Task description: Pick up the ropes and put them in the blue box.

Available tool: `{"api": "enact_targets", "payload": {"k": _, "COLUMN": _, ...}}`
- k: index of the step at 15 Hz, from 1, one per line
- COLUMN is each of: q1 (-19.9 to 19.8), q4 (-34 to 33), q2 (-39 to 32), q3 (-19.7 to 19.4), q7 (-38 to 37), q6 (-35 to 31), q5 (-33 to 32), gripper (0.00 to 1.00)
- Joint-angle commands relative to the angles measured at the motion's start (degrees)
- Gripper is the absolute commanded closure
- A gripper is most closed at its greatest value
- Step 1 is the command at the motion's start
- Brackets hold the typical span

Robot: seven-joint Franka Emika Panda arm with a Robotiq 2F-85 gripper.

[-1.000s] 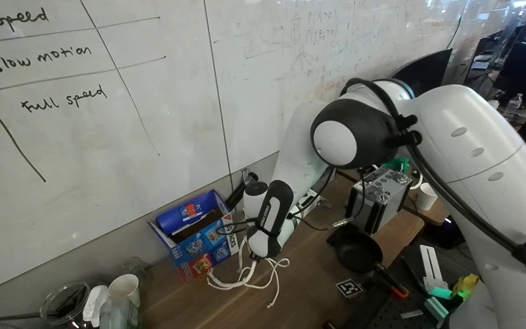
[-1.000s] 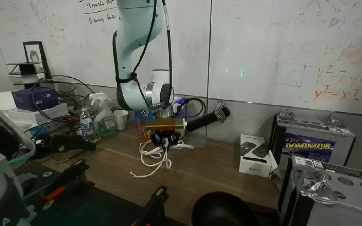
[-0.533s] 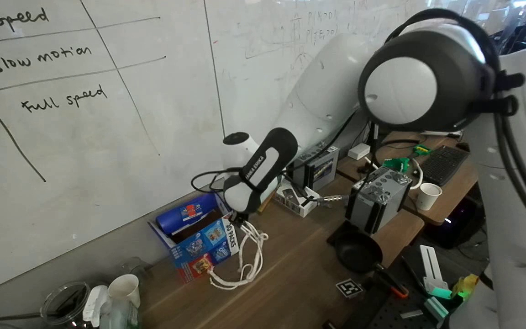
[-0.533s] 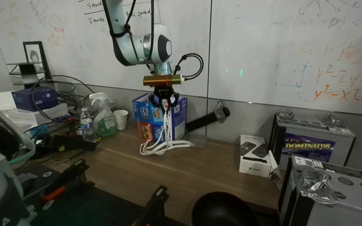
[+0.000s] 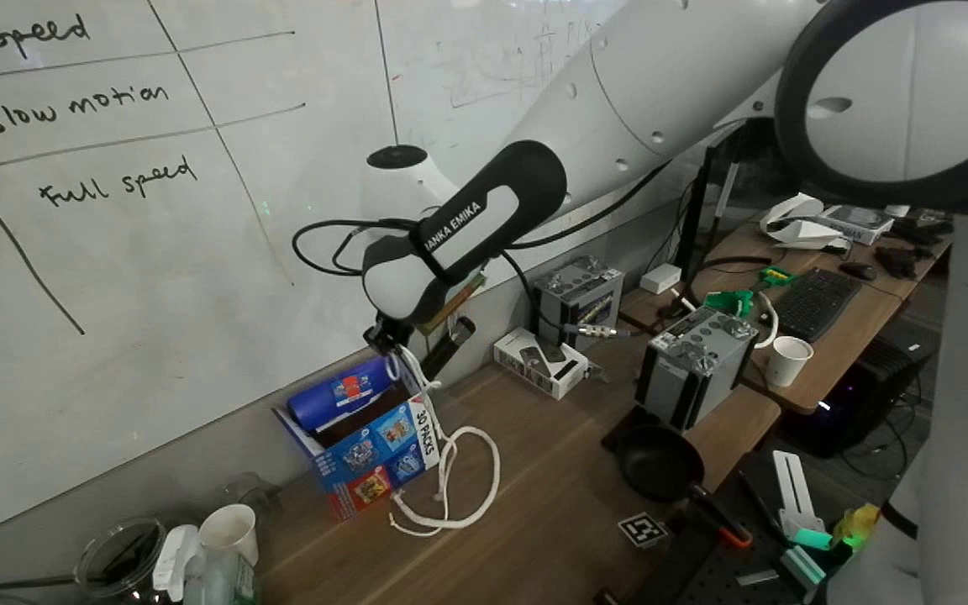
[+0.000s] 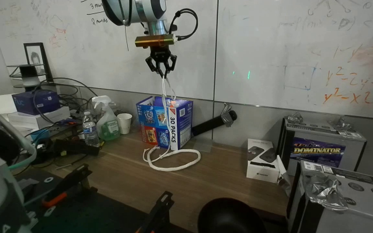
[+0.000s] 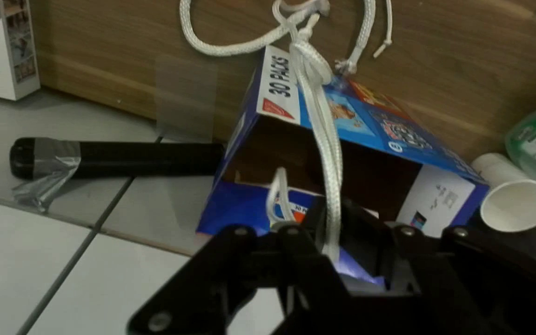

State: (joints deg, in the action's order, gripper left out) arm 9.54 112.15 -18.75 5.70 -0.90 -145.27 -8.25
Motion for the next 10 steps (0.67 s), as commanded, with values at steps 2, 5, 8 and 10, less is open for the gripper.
{"api": "enact_targets", "payload": {"k": 2, "q1": 2.4, "q4": -6.9, "q2": -1.5, "q3": 0.0, "q7": -4.9, "q6": 0.2, "q5": -0.2, "gripper": 0.95}}
{"api": "enact_targets", "payload": {"k": 5, "q1": 4.0, "q4": -10.2, "q2": -3.3, "q3": -0.2, "q7": -6.7, "q6": -2.2, "q5": -1.3, "gripper": 0.95}}
{"api": "enact_targets", "payload": {"k": 8, "q1": 5.8, "q4": -14.0, "q2": -5.5, "q3": -0.7, "q7": -8.5, "q6": -3.9, "q5": -2.4, "gripper": 0.95}}
{"api": "enact_targets", "payload": {"k": 10, "q1": 7.0, "q4": -16.8, "q2": -7.1, "q3": -1.4, "q7": -10.1, "q6": -4.7, "q5": -3.6, "gripper": 0.96}}
